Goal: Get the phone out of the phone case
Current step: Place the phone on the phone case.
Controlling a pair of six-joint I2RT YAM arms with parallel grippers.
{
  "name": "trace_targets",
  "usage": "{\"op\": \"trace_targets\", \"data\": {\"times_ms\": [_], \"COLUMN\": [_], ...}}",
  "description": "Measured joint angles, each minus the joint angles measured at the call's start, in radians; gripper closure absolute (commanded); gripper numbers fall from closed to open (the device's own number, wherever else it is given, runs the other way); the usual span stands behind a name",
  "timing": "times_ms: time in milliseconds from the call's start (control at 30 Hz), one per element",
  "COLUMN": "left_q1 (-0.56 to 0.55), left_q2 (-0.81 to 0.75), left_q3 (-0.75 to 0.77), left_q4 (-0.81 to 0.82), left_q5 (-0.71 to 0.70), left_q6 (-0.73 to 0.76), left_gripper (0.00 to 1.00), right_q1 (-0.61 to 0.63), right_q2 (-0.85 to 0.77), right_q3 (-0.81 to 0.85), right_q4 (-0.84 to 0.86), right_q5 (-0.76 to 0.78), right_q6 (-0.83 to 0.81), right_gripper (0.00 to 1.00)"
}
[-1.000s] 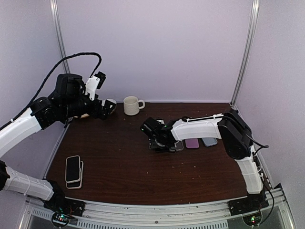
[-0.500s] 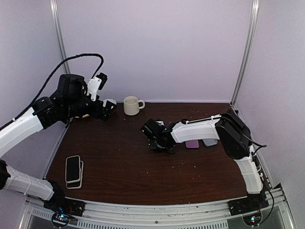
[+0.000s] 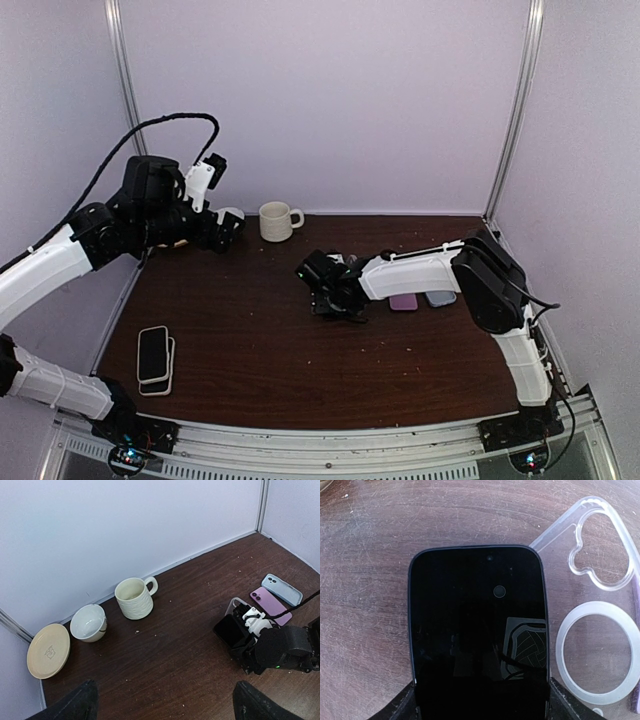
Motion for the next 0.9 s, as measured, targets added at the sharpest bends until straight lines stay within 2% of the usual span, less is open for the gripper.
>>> {"op": "trace_targets", "data": {"times_ms": [400,900], "left_q1": [0.0,0.0], "left_q2": [0.013,0.014], "left_q3": [0.0,0.0], "left_q4": [0.0,0.0], "left_q5": [0.0,-0.015], "left_q6": [0.0,0.013], "left_gripper": [0.03,0.02], "right_q1": [-0.023,-0.04], "right_q2": [-0.037,-0.116], "right_q3": [-0.021,-0.023], "right_q4": [-0.033,0.0], "right_q5": [0.0,-0.021], "right_q6": [-0.037,-0.09], "right_gripper": [0.17,0.12]}}
